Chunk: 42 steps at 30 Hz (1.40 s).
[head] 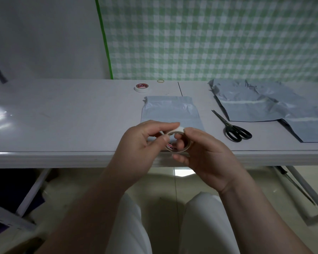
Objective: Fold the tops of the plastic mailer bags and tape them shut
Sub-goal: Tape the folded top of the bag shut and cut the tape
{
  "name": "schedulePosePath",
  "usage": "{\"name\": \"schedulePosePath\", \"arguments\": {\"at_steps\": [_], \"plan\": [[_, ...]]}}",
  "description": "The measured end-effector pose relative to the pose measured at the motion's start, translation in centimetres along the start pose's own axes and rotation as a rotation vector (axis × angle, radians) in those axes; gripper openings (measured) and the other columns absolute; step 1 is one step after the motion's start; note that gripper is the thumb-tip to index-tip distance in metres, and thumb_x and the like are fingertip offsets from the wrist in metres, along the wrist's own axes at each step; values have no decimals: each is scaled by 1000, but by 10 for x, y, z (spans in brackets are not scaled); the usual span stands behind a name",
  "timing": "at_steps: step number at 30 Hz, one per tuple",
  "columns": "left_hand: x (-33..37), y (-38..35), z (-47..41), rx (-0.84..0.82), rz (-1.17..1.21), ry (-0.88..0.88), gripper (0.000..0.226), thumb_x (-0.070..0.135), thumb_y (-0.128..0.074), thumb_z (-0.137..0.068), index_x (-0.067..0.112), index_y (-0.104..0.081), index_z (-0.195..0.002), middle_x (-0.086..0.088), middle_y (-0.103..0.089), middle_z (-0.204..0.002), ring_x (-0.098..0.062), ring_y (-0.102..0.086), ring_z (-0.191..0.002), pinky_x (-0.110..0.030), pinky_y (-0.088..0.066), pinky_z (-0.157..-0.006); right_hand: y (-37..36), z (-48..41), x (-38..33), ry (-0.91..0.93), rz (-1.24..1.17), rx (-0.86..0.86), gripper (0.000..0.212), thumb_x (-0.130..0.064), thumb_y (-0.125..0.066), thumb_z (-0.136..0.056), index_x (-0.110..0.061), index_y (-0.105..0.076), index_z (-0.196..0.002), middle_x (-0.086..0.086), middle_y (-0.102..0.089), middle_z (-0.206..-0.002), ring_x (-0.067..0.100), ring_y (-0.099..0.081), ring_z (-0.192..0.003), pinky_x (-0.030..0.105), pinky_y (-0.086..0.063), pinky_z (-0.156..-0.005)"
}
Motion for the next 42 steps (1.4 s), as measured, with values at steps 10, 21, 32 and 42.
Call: {"name": "schedulePosePath", "arguments": {"at_steps": [10,21,32,42], "plan": [[13,-8,5,-22,-297,-142,33,16,-59,-81,26,-69,-111,13,-64,-87,-6,-61,-86,-15,-47,-72,12,4,-6,16,22,18,12,-23,-60,-74,-13,-61,-67,1,-53,-62,10,-60,-68,26,-56,-65],[12,-20,11,-41,-175,-87,49,16,-66,-74,43,-61,-114,4,-61,-81,-16,-61,-73,-34,-55,-71,20,6,-4,79,75,152,27,-23,-76,-73,-15,-59,-93,10,-59,-86,17,-61,-77,32,-55,-70],[4,-18,14,159,-166,-98,43,12,-64,-77,25,-64,-118,12,-64,-84,-1,-63,-76,-14,-53,-72,10,15,-6,154,220,164,24,-14,-71,-78,2,-65,-95,21,-67,-91,25,-62,-87,37,-52,-90],[22,-11,16,342,-512,-268,27,6,-60,-85,9,-71,-110,-2,-64,-92,-3,-55,-86,-3,-37,-79,6,20,-29,344,635,357,6,-18,-69,-82,-19,-69,-76,-11,-66,-71,1,-59,-69,13,-45,-67]]}}
Point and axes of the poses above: each hand's wrist, its own z-axis away from the middle knuckle, its own y-axis out of the back of the hand, x = y × z, the point moved 7 cm from there along -z, towards the middle knuckle
